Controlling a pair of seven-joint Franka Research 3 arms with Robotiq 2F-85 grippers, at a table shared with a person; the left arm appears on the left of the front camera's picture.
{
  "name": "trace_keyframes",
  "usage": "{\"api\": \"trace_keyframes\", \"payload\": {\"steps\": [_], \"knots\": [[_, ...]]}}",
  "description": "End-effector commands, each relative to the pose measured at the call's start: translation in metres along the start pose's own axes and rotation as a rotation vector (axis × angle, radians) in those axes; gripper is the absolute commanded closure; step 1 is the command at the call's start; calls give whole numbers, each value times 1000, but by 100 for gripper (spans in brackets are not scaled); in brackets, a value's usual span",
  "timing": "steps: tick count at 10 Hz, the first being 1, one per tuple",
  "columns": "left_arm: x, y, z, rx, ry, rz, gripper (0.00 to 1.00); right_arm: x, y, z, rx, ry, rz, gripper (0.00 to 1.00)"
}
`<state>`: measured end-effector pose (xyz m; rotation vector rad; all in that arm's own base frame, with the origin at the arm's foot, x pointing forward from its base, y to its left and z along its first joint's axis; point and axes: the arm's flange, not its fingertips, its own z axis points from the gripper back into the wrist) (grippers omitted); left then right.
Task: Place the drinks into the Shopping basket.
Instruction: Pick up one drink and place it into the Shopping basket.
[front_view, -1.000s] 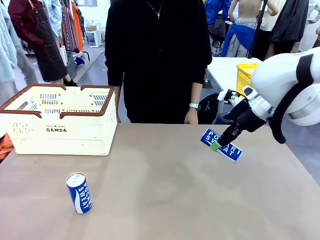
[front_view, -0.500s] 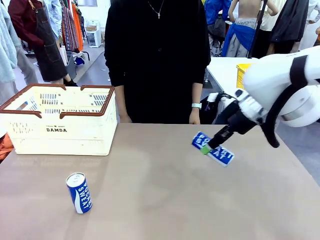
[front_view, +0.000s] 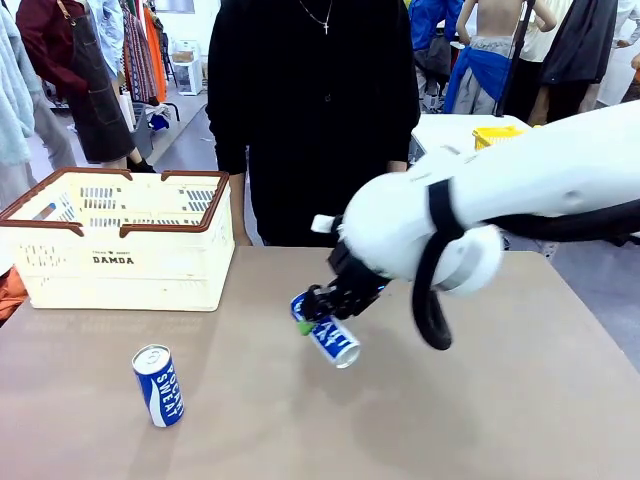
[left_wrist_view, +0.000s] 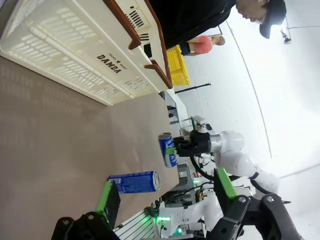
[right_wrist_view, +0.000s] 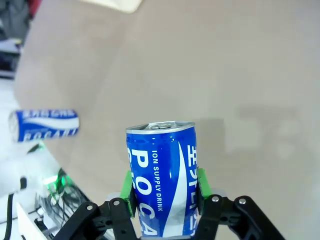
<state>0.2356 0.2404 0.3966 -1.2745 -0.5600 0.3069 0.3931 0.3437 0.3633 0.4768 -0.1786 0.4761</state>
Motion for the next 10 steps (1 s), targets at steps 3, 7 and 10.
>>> {"api": "trace_keyframes", "payload": {"steps": [3, 7, 10], "knots": [[1, -1, 0, -23, -14, -18, 0, 37, 22, -51, -108, 32, 2, 100], [1, -1, 0, -23, -14, -18, 0, 50, 32, -85, -61, 61, 28, 100], [1, -1, 0, -23, -14, -18, 0, 50, 29, -90, -86, 72, 16, 59]]}}
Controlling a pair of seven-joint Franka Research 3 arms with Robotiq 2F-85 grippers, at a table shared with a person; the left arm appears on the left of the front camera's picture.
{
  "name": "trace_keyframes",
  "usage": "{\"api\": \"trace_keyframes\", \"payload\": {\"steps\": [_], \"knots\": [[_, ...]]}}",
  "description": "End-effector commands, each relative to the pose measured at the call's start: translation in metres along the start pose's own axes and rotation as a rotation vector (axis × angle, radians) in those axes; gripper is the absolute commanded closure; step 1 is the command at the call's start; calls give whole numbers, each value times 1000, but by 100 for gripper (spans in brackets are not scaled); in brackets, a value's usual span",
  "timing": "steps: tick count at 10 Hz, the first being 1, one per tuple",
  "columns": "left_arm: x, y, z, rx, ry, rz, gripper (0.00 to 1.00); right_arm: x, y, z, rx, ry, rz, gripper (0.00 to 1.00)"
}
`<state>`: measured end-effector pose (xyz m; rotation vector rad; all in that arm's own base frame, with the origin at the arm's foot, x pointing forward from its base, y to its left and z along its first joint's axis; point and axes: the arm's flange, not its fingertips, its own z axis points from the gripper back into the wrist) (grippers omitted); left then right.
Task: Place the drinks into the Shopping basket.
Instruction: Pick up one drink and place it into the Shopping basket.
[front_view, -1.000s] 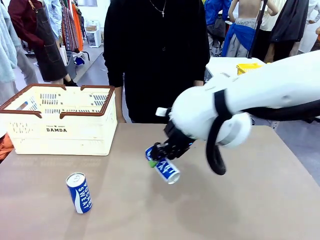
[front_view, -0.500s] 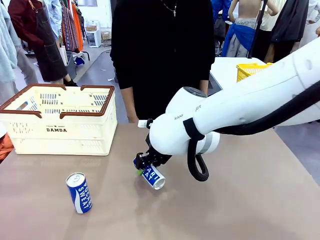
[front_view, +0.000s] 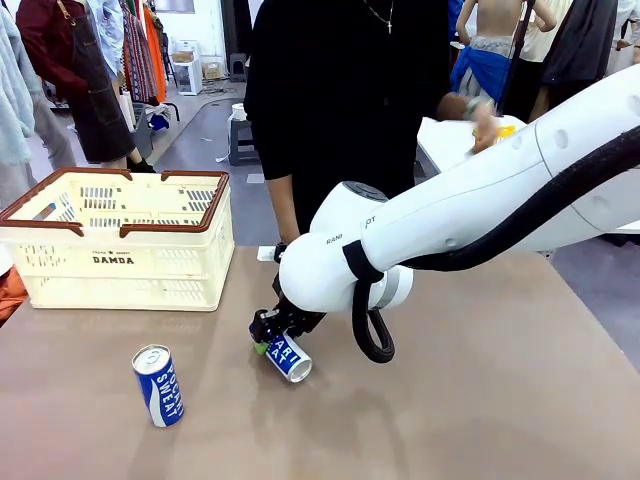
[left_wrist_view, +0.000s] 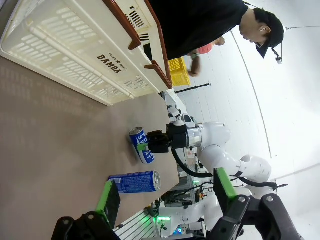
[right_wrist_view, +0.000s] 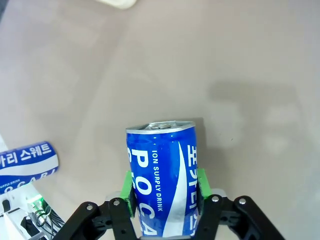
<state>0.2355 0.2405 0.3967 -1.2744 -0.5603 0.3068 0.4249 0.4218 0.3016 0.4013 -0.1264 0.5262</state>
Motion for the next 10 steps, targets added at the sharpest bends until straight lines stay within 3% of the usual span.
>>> {"api": "trace_keyframes", "payload": {"steps": [1, 7, 8, 10], "knots": [[1, -1, 0, -23, -13, -18, 0, 8, 8, 4, -33, 0, -27, 0], [1, -1, 0, -23, -13, -18, 0, 1, -2, 29, -16, -20, -35, 0], [1, -1, 0, -23, -13, -18, 0, -5, -13, 52, 20, -17, -27, 0], [1, -1, 0, -23, -13, -18, 0, -34, -78, 129, 65, -22, -89, 0]]}}
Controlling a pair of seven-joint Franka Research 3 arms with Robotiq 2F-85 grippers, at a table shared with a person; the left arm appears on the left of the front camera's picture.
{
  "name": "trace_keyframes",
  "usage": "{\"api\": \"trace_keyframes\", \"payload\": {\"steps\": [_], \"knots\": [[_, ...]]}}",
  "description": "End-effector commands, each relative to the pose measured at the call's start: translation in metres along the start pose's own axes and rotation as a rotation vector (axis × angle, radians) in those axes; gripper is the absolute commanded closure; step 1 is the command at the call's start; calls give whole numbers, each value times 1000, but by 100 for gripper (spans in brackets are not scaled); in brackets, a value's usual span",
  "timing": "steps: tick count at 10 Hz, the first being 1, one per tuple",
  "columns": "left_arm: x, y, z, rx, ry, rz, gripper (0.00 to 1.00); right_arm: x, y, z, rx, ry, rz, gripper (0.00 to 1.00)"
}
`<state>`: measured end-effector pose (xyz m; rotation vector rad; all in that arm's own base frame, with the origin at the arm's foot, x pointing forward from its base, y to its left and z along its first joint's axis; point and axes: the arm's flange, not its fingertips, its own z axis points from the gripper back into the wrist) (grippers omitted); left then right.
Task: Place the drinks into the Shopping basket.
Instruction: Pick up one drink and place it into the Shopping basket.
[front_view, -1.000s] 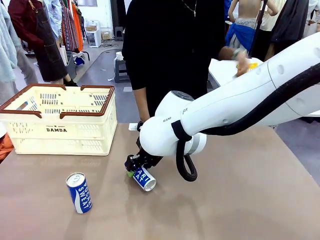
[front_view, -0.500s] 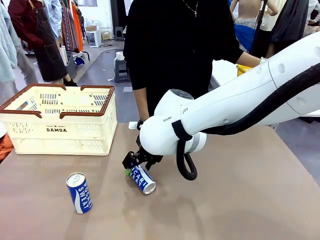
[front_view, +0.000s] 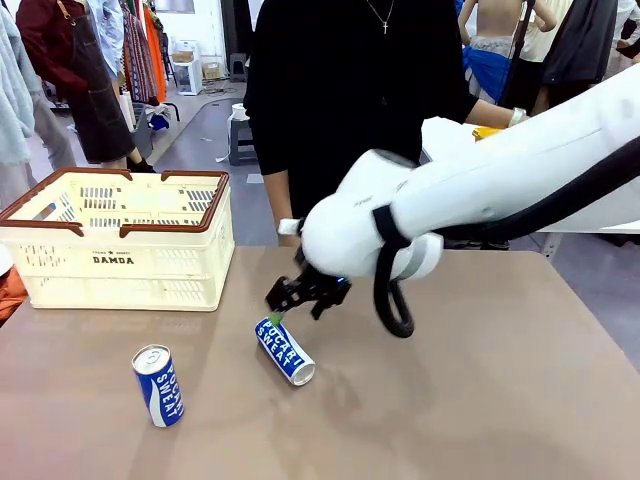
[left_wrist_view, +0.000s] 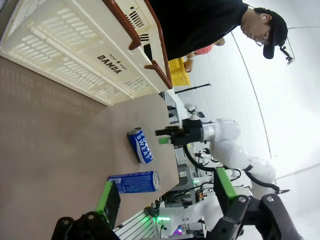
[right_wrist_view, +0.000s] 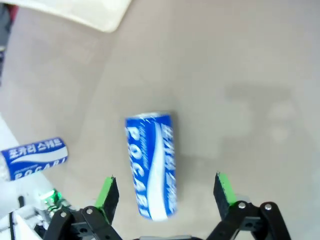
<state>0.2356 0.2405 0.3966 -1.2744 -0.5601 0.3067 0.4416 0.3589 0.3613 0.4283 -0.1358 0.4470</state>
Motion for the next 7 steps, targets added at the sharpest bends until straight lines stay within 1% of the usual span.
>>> {"api": "trace_keyframes", "payload": {"steps": [1, 3, 4, 5, 6, 7], "knots": [[1, -1, 0, -23, -14, -18, 0, -46, -78, 86, 106, -3, -51, 0], [1, -1, 0, -23, -14, -18, 0, -97, -155, 145, 311, -39, -146, 0], [1, -1, 0, -23, -14, -18, 0, -127, -195, 168, 440, -97, -199, 0], [1, -1, 0, -23, -14, -18, 0, -160, -243, 185, 578, -184, -277, 0], [1, -1, 0, -23, -14, -18, 0, -182, -276, 191, 657, -242, -350, 0], [1, -1, 0, -23, -14, -18, 0, -210, -315, 194, 696, -327, -502, 0]]}}
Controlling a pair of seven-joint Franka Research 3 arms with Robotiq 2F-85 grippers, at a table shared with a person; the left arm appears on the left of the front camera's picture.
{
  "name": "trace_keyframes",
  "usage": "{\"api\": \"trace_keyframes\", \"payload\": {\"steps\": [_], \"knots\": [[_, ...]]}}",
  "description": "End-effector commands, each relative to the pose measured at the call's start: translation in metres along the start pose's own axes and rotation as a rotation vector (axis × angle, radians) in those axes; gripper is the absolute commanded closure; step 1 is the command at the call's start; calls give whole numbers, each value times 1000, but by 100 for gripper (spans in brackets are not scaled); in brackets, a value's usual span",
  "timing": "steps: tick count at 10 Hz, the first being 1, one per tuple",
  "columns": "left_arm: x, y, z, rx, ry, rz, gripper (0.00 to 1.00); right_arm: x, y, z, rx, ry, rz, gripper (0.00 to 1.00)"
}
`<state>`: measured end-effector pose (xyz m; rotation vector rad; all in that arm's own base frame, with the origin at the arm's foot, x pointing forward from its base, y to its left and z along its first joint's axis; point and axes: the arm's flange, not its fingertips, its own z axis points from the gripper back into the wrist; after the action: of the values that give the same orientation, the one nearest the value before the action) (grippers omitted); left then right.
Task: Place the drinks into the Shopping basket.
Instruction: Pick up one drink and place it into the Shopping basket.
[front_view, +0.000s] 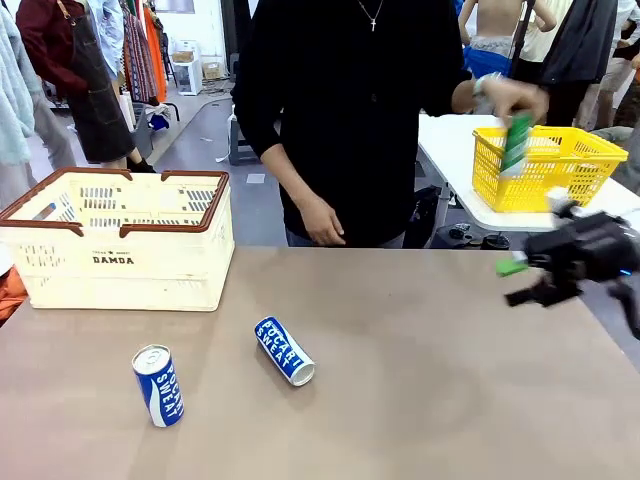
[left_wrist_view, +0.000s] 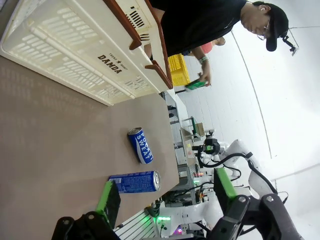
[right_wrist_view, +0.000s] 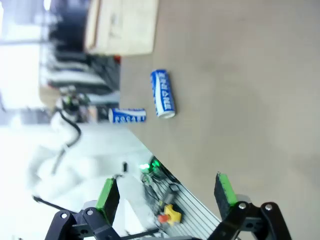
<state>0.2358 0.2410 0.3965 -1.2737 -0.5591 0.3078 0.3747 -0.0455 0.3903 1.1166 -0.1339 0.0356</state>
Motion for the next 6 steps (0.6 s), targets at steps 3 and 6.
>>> {"api": "trace_keyframes", "payload": {"steps": [3, 6], "knots": [[0, -2, 0, -24, -14, -19, 0, -23, -80, 66, 340, -378, -88, 0], [0, -2, 0, -24, -14, -19, 0, -31, -88, 84, 297, -377, -169, 0]]}}
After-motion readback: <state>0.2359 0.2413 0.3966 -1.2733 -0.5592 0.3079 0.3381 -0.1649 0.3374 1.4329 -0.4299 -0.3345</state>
